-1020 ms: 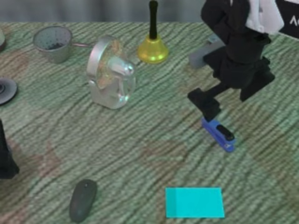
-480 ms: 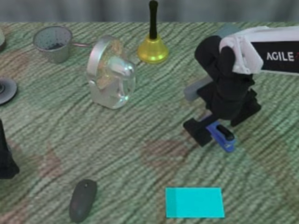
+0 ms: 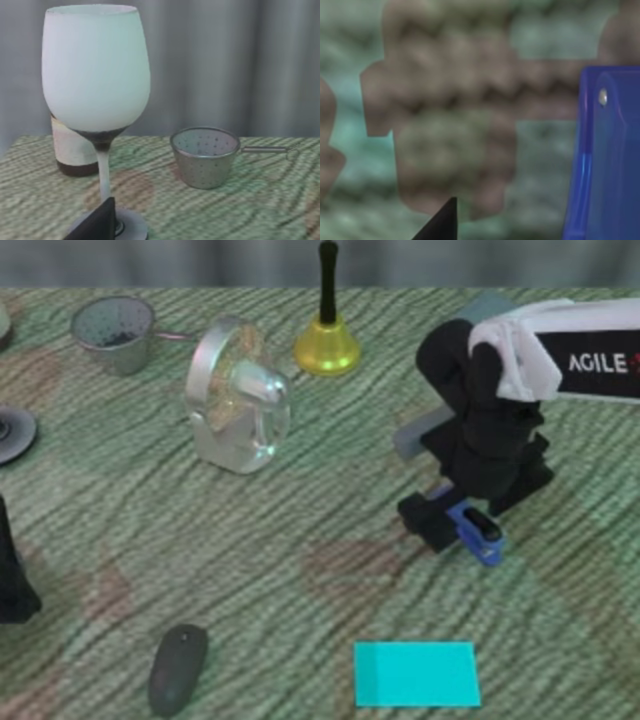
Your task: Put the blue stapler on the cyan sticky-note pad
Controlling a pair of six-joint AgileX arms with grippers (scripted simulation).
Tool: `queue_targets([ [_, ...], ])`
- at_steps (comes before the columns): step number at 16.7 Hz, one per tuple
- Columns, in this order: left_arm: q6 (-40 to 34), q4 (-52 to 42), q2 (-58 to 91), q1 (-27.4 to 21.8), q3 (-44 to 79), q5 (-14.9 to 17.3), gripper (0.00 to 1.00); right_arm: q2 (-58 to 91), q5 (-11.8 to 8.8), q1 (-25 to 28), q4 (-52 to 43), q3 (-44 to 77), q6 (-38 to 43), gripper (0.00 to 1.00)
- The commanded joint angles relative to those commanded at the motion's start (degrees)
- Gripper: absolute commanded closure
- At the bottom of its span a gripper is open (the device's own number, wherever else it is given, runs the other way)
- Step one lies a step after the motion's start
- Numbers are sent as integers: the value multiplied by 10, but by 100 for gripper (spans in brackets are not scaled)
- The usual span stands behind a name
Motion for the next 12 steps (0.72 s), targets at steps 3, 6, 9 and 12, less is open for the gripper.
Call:
queue_targets([
  [3,0,0,0,0,0,0,0,0,0,0,0,0,0,53],
  [6,0,0,0,0,0,0,0,0,0,0,0,0,0,75],
  [9,0,0,0,0,0,0,0,0,0,0,0,0,0,98],
  [12,0,0,0,0,0,0,0,0,0,0,0,0,0,100],
])
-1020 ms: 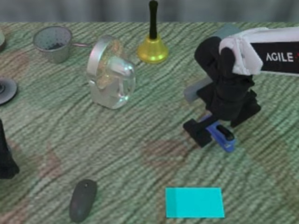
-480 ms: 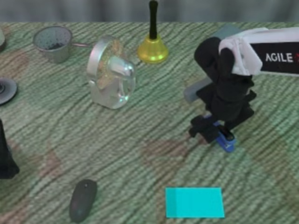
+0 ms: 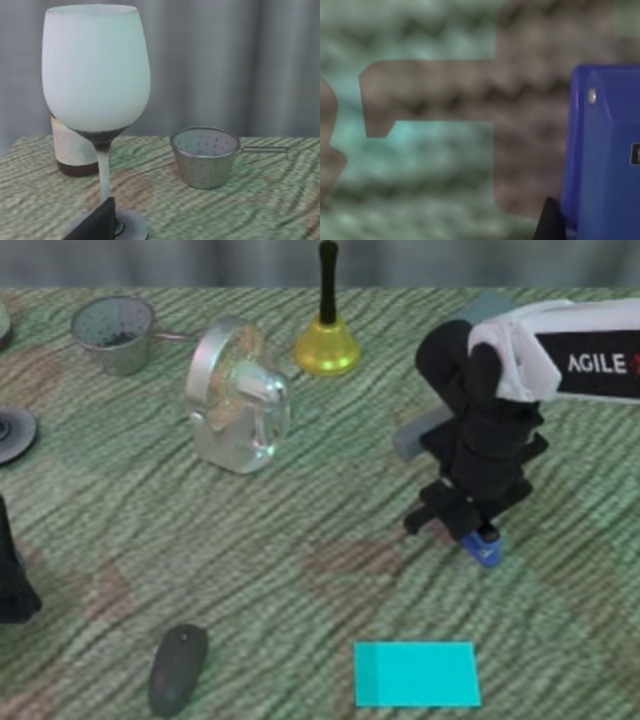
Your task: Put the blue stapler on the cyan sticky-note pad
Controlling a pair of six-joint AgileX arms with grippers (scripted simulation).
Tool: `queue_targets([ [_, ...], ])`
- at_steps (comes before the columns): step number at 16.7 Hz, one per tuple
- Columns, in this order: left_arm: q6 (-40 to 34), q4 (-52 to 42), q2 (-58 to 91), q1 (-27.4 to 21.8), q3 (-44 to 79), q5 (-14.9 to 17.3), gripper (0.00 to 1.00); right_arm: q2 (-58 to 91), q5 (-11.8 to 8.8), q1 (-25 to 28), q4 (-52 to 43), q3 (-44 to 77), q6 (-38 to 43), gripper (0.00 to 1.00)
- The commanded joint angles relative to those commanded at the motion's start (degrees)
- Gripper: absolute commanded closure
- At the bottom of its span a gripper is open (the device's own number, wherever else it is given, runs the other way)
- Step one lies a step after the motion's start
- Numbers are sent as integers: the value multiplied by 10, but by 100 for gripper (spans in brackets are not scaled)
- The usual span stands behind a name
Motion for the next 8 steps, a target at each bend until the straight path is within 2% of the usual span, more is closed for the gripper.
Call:
queue_targets([
  [8,0,0,0,0,0,0,0,-3,1,0,-10,9,-1,100],
])
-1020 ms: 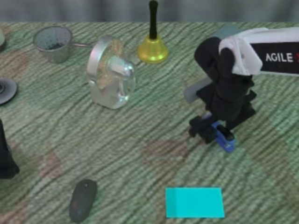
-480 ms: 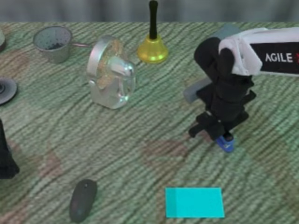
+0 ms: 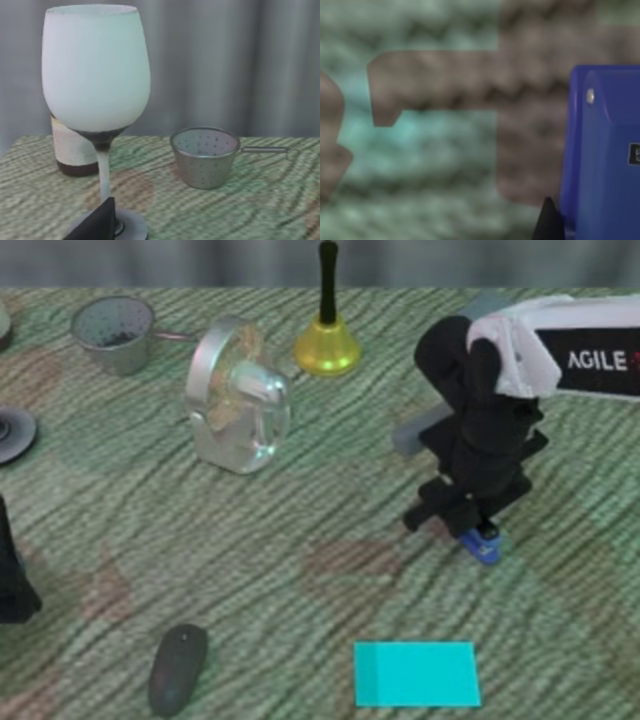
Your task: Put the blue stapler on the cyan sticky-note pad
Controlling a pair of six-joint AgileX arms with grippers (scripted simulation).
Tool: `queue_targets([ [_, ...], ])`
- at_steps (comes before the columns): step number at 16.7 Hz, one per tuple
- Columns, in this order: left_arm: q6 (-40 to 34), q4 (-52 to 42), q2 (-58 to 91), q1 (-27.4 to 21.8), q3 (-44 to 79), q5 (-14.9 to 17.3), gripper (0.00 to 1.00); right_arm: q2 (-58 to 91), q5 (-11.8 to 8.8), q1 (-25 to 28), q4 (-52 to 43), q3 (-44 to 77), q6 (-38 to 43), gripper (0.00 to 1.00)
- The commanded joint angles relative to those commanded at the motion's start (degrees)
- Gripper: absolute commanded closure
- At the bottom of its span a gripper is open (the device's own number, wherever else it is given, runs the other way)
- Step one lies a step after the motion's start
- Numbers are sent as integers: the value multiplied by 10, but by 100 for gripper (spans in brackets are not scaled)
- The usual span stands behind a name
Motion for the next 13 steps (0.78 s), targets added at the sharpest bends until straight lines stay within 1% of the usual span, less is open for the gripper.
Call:
queue_targets([
  [2,0,0,0,0,0,0,0,-10,0,1,-33,26,-1,100],
  [7,0,0,0,0,0,0,0,-49,-1,2,-164,106,-1,100],
  [9,0,0,0,0,0,0,0,-61,-1,2,-186,122,-1,100],
  [13,0,0,0,0,0,0,0,-60,-1,0,-186,122,-1,100],
])
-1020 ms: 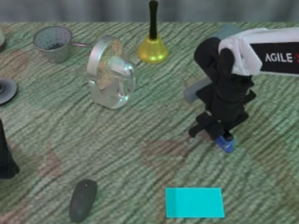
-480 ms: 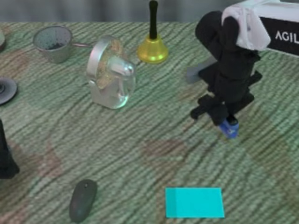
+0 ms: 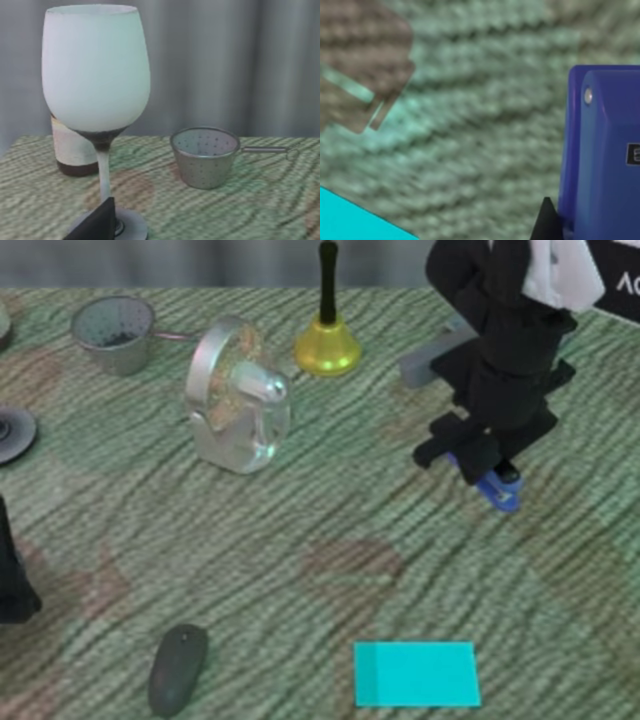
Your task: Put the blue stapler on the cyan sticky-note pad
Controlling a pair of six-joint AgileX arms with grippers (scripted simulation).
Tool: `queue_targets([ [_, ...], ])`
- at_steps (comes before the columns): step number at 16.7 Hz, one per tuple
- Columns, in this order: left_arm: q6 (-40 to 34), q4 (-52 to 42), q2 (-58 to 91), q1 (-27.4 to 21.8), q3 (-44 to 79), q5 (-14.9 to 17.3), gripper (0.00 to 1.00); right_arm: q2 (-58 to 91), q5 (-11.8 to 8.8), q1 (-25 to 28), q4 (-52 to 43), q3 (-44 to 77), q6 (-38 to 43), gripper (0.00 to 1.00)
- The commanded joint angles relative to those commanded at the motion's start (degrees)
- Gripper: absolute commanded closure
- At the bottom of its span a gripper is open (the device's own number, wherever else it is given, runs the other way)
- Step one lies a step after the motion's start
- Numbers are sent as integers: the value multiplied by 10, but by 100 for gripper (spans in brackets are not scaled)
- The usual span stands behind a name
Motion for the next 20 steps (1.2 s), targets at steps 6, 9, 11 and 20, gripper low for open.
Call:
queue_targets([
  [6,0,0,0,0,0,0,0,-44,-1,55,7,-51,-86,100],
  [9,0,0,0,0,0,0,0,-89,-2,108,15,-104,-170,100],
  [11,0,0,0,0,0,0,0,-121,-3,145,19,-142,-230,100],
  [20,0,0,0,0,0,0,0,-184,-4,218,30,-216,-346,100],
])
